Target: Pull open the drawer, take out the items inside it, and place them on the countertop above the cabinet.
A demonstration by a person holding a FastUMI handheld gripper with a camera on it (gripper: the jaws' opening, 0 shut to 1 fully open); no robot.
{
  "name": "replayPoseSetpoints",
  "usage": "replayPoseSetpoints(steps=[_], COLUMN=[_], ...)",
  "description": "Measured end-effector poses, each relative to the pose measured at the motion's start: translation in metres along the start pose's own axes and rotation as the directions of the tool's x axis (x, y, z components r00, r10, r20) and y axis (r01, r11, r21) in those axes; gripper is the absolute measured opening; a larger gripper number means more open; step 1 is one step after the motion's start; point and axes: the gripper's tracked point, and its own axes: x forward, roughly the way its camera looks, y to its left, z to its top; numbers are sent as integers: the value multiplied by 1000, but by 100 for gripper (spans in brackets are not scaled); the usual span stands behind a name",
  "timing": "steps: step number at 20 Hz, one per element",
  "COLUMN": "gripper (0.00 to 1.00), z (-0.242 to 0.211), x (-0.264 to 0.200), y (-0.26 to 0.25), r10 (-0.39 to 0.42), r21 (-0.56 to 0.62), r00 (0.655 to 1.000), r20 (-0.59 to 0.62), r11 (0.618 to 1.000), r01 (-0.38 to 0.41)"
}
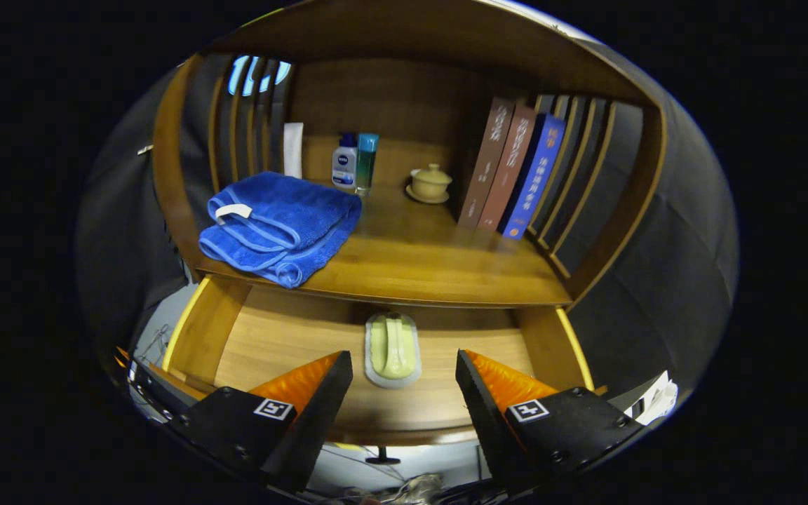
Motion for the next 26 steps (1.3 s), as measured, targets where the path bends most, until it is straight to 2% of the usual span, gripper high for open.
replayPoseSetpoints(steps=[4,8,11,13,16,18,22,26], gripper=[96,96,77,71,41,25,25,25], z=[-25,-26,-41,-51,-51,-52,-45,-39], x=[56,97,110,115,118,113,80,32], y=[1,19,13,9,17,19,15,11], r10=[28,112,99,93,138,151,141,131], r21=[-2,29,6,19,45,49,34,76], r00=[984,971,958,953,947,944,951,955], r20=[-177,-209,-270,-290,-290,-295,-275,-265], r11=[1000,994,995,996,990,989,990,991], r01=[-29,-109,-102,-91,-131,-143,-137,-114])
